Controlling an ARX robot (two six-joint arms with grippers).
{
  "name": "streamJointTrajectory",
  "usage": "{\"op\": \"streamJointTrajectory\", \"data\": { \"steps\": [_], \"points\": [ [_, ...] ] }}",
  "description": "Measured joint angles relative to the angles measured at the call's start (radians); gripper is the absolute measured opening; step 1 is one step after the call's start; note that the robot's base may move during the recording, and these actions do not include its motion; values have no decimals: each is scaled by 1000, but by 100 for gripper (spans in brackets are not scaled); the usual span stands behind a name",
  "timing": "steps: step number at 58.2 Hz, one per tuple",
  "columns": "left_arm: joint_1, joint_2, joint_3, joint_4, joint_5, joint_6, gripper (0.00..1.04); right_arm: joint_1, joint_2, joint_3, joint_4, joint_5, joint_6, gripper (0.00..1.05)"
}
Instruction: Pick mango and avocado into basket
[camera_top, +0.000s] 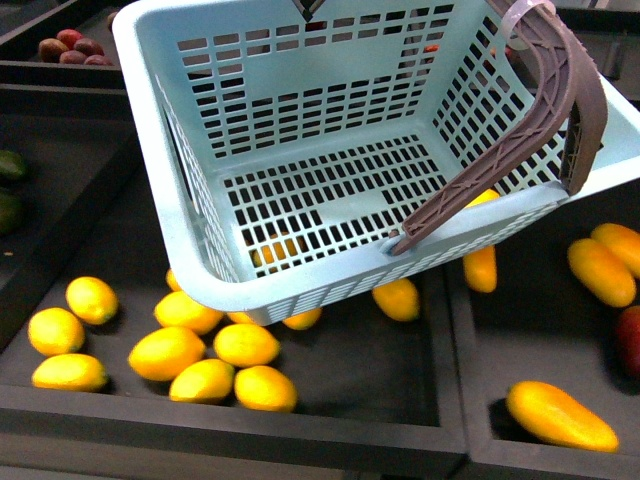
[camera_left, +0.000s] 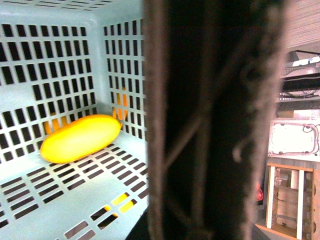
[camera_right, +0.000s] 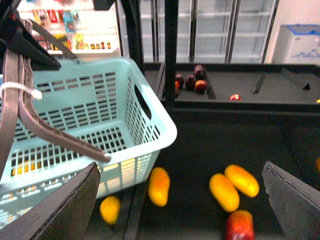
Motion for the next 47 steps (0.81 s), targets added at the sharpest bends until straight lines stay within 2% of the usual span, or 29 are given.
{"op": "streamJointTrajectory", "data": {
  "steps": [47],
  "points": [
    [9,1,3,-1,-8,9,5,0,0,0,1,-3,0,97]
  ]
}}
